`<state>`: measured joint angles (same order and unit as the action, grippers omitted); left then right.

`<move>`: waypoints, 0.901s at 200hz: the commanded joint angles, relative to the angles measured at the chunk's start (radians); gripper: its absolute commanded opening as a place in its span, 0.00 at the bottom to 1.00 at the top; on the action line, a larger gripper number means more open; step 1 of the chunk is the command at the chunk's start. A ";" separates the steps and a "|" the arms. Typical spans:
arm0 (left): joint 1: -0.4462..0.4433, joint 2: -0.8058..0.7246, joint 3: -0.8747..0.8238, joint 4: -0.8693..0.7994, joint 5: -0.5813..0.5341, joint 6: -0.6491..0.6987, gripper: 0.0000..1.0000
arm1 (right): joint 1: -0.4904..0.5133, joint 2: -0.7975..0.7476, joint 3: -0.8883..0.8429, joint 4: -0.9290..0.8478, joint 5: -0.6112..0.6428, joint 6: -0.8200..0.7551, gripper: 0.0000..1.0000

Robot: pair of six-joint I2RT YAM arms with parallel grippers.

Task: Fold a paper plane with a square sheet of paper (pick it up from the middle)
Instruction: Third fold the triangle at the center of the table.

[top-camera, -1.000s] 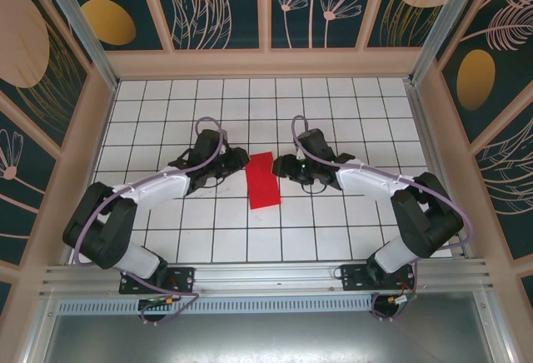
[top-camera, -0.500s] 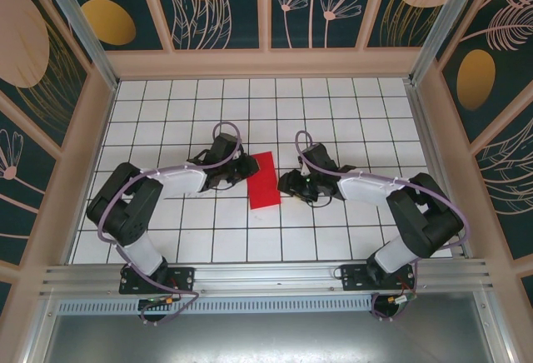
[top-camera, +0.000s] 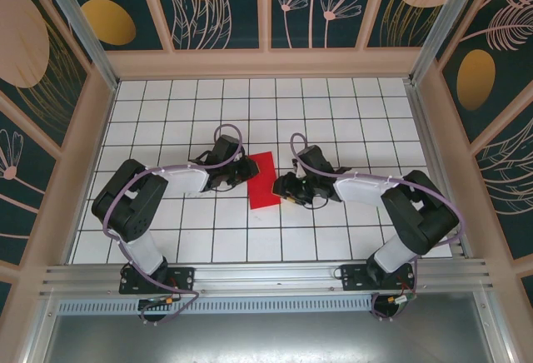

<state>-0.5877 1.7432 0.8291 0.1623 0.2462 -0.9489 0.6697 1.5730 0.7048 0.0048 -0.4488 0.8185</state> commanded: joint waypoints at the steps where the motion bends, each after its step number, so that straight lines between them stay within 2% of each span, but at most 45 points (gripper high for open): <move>1: -0.003 0.010 0.012 0.015 -0.012 -0.002 0.21 | 0.017 0.020 -0.008 0.023 -0.034 0.005 0.46; 70: -0.002 0.026 -0.004 0.025 -0.015 -0.003 0.20 | 0.034 -0.006 -0.037 0.081 -0.049 0.063 0.34; 126: -0.003 0.050 -0.002 0.005 -0.013 -0.009 0.18 | 0.034 -0.028 -0.019 0.023 -0.002 0.102 0.19; 159: -0.003 0.062 0.006 -0.022 -0.021 -0.004 0.17 | 0.034 -0.022 -0.012 0.041 -0.011 0.140 0.10; 180: -0.003 0.072 0.007 -0.030 -0.029 -0.009 0.16 | 0.036 -0.009 -0.001 0.071 -0.024 0.150 0.01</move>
<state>-0.5877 1.7874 0.8288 0.1677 0.2352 -0.9516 0.6979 1.5723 0.6819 0.0494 -0.4656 0.9424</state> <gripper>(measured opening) 0.169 0.044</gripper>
